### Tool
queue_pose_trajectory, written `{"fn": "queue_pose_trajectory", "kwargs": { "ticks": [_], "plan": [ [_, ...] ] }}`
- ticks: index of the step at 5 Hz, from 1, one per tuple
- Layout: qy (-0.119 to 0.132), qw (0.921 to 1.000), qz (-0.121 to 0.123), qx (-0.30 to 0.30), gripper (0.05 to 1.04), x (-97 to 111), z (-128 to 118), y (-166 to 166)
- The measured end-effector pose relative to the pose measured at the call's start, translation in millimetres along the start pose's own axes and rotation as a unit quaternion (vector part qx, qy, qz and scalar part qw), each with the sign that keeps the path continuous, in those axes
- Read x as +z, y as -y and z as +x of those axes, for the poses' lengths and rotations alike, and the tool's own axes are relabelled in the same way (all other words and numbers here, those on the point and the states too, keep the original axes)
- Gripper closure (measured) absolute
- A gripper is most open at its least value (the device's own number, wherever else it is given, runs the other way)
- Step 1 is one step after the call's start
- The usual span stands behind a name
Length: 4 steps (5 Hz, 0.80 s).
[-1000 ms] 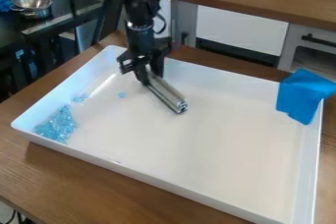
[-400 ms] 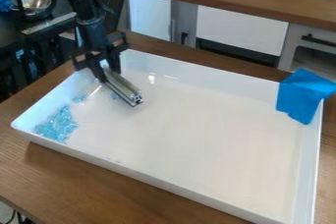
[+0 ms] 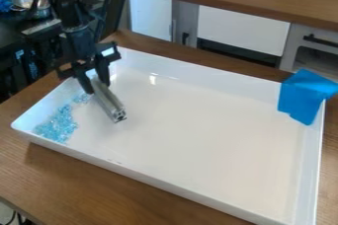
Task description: Sweep into pile
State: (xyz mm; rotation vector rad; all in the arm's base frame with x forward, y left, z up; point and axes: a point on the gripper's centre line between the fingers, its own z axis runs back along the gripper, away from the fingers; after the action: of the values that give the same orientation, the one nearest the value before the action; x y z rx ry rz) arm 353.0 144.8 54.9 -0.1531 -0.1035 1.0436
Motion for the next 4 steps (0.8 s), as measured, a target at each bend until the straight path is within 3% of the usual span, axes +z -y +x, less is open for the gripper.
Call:
{"fn": "queue_pose_trajectory", "kwargs": {
  "ticks": [1, 2, 3, 4],
  "plan": [
    [0.021, 0.9996, 0.002, -0.019, 0.714, -1.6, -11.2, -11.9],
    [0.014, 0.9999, -0.007, -0.001, 0.714, 1.3, -15.8, 0.0],
    [0.011, 0.9975, -0.056, 0.043, 0.714, 41.0, -2.1, 35.1],
    [0.000, 0.9961, -0.055, 0.069, 0.714, 41.1, 1.2, 50.6]
  ]
}}
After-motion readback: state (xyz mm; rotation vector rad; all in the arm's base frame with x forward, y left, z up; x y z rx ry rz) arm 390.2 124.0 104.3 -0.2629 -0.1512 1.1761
